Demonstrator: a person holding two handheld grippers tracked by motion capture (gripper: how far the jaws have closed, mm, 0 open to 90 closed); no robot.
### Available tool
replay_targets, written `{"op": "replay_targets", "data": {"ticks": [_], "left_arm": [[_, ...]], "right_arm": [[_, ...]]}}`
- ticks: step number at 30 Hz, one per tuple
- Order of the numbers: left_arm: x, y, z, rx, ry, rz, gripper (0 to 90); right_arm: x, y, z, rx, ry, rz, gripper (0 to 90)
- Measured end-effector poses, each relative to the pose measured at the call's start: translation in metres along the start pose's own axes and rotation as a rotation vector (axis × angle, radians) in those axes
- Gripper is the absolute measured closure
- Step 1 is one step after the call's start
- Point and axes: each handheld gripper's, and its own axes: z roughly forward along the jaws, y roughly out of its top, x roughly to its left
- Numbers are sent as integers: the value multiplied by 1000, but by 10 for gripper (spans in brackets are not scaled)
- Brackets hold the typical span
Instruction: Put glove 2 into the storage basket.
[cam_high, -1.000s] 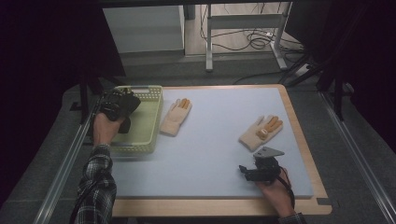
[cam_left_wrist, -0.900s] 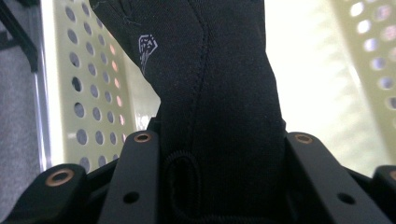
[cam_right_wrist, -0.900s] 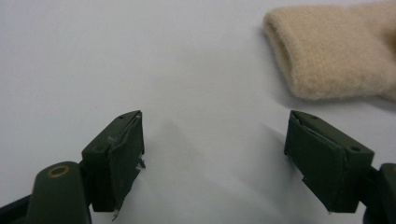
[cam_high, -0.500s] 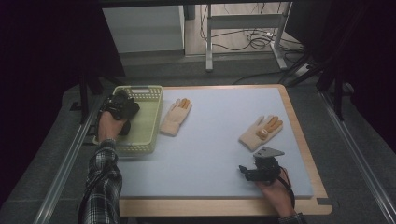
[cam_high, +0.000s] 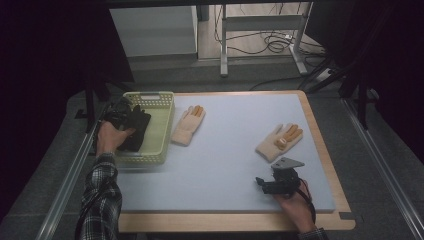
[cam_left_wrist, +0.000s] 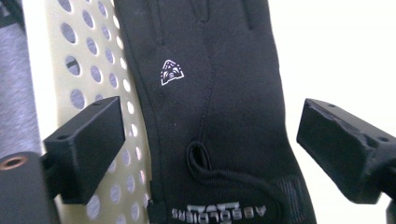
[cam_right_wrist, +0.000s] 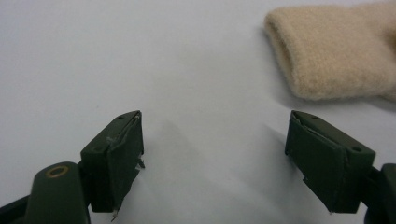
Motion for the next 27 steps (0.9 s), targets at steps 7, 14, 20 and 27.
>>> {"op": "replay_targets", "data": {"ticks": [7,14,20,27], "left_arm": [[3,-11,-16,-93,-92,2,53],[-9,-22,-34,-168,-134,65,28],[-26,-33,-53,-244,-178,130,18],[-57,-55,-74,-342,-214,221,9]], "right_arm": [[0,0,0,0,0,0,191],[0,0,0,1,0,-1,191],[0,0,0,1,-1,-1,192],[0,0,0,2,-2,-1,191]]}}
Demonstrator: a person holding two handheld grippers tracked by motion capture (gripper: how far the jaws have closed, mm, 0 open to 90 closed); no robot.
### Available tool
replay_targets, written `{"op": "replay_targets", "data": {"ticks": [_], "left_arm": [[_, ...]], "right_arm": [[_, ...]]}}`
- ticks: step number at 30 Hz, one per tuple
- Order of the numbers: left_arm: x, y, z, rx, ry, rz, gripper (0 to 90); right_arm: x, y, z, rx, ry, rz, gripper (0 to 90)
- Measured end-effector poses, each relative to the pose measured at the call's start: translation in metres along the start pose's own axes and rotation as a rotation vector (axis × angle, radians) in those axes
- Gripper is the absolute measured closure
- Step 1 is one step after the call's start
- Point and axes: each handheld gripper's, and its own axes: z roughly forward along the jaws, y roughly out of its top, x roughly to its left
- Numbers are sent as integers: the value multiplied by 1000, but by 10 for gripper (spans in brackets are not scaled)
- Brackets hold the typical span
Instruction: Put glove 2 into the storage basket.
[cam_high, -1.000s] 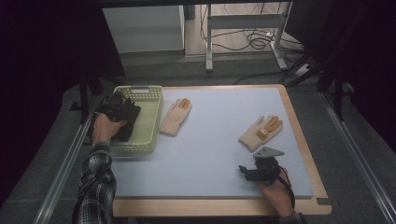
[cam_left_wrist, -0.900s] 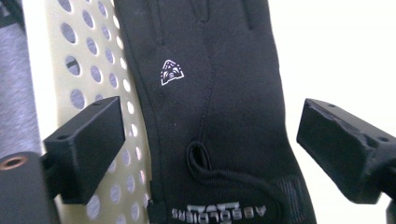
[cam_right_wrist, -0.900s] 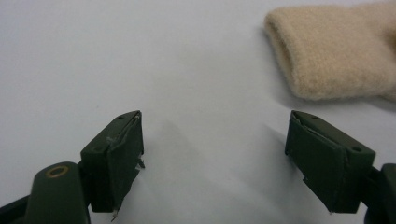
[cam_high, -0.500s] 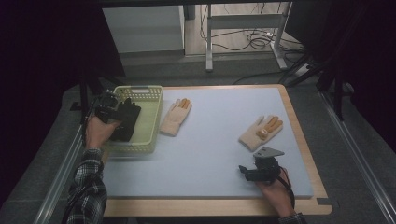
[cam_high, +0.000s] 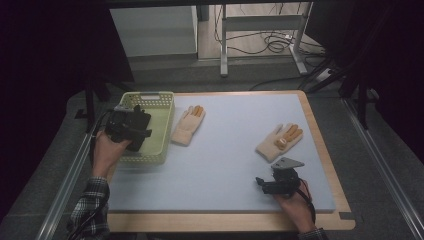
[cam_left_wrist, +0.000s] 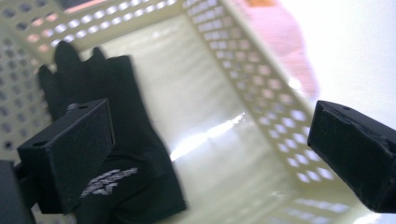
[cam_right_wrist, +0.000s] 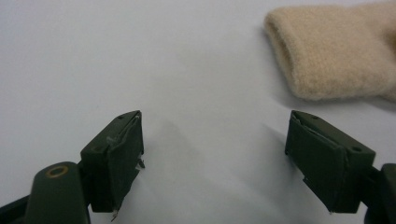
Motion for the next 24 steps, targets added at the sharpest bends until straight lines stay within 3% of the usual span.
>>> {"op": "replay_targets", "data": {"ticks": [11,15,18,24], "left_arm": [[-62,-21,-23,-102,-54,138,8],[-81,-33,-28,-144,-94,155,13],[-95,-44,-25,-157,-117,167,13],[-115,-67,-12,-166,-124,209,15]], "right_arm": [[0,0,0,3,-1,0,191],[0,0,0,2,0,1,191],[0,0,0,3,-1,0,191],[0,0,0,3,0,1,191]]}}
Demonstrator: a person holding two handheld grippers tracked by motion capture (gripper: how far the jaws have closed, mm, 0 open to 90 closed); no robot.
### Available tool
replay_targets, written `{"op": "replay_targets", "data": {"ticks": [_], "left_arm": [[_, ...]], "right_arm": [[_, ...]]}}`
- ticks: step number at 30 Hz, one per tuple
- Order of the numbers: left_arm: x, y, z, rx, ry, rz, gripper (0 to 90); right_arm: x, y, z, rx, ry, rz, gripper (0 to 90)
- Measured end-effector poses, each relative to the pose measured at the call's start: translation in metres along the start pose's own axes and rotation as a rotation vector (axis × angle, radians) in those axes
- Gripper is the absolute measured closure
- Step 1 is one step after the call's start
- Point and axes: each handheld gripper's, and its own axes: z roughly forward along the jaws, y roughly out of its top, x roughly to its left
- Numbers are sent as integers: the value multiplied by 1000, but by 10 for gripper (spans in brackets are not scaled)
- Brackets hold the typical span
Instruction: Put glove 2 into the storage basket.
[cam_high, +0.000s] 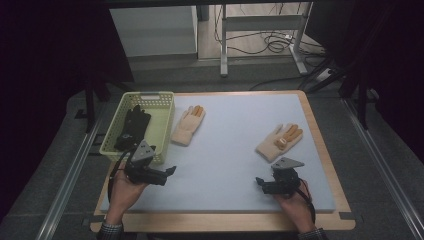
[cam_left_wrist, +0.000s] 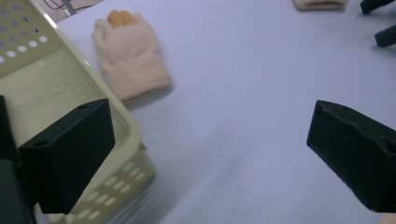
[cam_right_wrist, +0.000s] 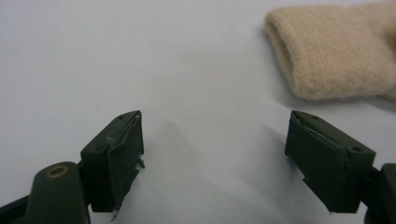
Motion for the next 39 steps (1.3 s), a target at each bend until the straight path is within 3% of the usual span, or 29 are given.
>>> {"op": "replay_targets", "data": {"ticks": [8,12,15,20,22,27,39], "left_arm": [[-17,-28,26,18,-64,-14,16],[-20,-38,39,76,-50,3,15],[-20,-45,46,98,-59,-10,15],[-19,-58,54,152,-36,-6,14],[-16,-59,54,150,-49,-38,16],[-13,-60,56,159,-66,-65,15],[-14,-60,56,156,-63,-64,15]], "right_arm": [[0,0,0,2,-2,-1,190],[0,0,0,3,-2,-1,190],[0,0,0,3,-1,-1,191],[0,0,0,3,-2,-1,191],[0,0,0,3,-2,-1,191],[1,2,0,2,-2,2,196],[18,40,19,-4,67,-62,203]]}}
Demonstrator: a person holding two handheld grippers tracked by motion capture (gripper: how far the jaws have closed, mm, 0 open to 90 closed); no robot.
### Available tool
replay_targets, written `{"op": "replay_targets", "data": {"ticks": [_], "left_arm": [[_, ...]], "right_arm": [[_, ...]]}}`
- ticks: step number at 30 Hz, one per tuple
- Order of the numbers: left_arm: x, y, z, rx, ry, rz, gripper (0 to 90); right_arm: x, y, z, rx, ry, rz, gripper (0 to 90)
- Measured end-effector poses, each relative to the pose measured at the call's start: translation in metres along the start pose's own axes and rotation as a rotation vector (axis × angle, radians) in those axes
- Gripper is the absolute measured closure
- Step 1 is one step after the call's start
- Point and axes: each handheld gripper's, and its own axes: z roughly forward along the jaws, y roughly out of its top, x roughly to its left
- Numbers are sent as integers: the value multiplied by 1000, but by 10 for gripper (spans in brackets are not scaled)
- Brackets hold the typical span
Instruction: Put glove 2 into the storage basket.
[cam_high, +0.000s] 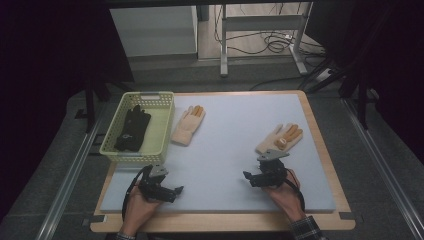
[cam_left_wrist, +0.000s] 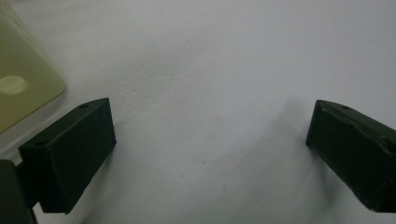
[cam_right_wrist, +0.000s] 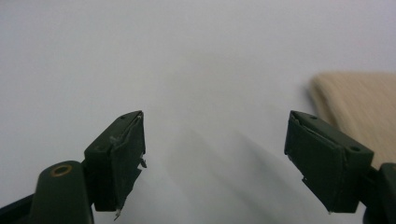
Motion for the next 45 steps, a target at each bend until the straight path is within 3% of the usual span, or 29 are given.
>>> {"op": "replay_targets", "data": {"ticks": [15,20,27,38,45], "left_arm": [[0,0,0,0,0,-1,15],[0,0,0,0,0,-1,15],[0,0,0,0,-1,-1,15],[0,0,0,0,-1,-1,15],[0,0,0,0,-1,-1,15]], "right_arm": [[7,44,42,-23,42,-15,224],[9,66,63,-14,83,-13,280],[18,92,90,-10,101,-68,399],[19,132,132,-9,117,-79,590],[21,152,155,-17,129,-65,626]]}}
